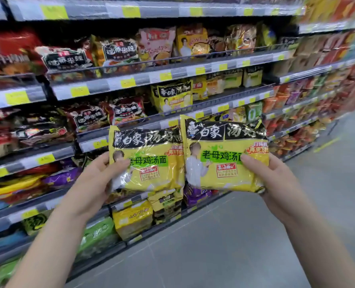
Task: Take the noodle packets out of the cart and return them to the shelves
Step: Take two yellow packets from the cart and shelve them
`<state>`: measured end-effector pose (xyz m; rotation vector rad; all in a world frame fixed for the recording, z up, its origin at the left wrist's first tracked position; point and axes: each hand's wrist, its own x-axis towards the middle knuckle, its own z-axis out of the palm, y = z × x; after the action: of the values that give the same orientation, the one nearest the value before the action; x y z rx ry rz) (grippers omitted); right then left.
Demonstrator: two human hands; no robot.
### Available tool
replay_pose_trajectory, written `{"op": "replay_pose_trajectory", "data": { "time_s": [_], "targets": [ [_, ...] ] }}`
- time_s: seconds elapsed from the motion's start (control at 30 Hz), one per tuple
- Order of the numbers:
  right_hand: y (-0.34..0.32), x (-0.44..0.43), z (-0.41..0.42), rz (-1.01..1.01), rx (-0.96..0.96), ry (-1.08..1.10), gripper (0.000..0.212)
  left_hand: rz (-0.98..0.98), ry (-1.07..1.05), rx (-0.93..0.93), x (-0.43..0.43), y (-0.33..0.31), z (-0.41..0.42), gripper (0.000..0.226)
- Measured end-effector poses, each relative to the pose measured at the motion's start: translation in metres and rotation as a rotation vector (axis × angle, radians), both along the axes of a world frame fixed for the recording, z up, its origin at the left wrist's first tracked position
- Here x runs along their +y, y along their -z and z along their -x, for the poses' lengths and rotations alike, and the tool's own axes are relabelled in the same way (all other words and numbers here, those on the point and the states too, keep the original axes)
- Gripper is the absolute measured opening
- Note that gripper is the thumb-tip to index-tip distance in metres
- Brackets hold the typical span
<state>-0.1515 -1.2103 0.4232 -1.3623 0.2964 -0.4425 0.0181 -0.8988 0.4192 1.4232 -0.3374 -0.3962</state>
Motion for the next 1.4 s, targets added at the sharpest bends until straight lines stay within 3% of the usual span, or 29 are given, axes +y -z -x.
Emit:
{"op": "replay_pose_trajectory", "data": {
  "time_s": [0.27, 0.43, 0.5, 0.53, 0.63, 0.7, 0.8, 0.93, 1.1, 1.23, 1.3, 1.4],
  "targets": [
    [0.005, -0.087, 0.019, 0.001, 0.026, 0.152, 0.048, 0.020, 0.196, -0.047, -0.126, -0.003, -0.017, 0.080],
    [0.000, -0.153, -0.011, 0.066, 0.027, 0.208, 0.092, 0.086, 0.220, -0.014, -0.201, 0.002, -0.065, 0.072],
    [-0.004, -0.183, -0.031, 0.066, 0.016, 0.217, 0.089, 0.088, 0.206, -0.027, -0.228, 0.001, -0.088, 0.078],
    [-0.007, -0.196, -0.041, 0.067, 0.018, 0.223, 0.088, 0.104, 0.193, -0.027, -0.242, 0.000, -0.099, 0.068],
    [-0.012, -0.236, -0.071, 0.059, 0.023, 0.246, 0.092, 0.163, 0.191, -0.021, -0.283, 0.001, -0.132, 0.006],
    [-0.015, -0.259, -0.086, 0.042, 0.031, 0.271, 0.093, 0.152, 0.229, -0.043, -0.312, 0.001, -0.151, 0.011],
    [-0.011, -0.298, -0.099, 0.002, 0.029, 0.288, 0.073, 0.137, 0.235, -0.014, -0.355, 0.003, -0.181, 0.010],
    [0.000, -0.346, -0.106, -0.024, 0.046, 0.294, 0.100, 0.119, 0.275, -0.007, -0.417, 0.011, -0.194, 0.016],
    [0.014, -0.422, -0.115, -0.047, 0.052, 0.268, 0.096, 0.093, 0.281, 0.001, -0.489, 0.010, -0.190, 0.011],
    [0.022, -0.494, -0.124, -0.037, 0.050, 0.198, 0.097, 0.050, 0.216, 0.014, -0.536, 0.016, -0.187, 0.053],
    [0.024, -0.533, -0.127, -0.034, 0.041, 0.143, 0.082, 0.039, 0.171, 0.014, -0.563, 0.020, -0.178, 0.048],
    [0.024, -0.588, -0.135, -0.026, 0.031, 0.066, 0.074, 0.079, 0.056, 0.073, -0.604, 0.022, -0.167, 0.022]
  ]
}}
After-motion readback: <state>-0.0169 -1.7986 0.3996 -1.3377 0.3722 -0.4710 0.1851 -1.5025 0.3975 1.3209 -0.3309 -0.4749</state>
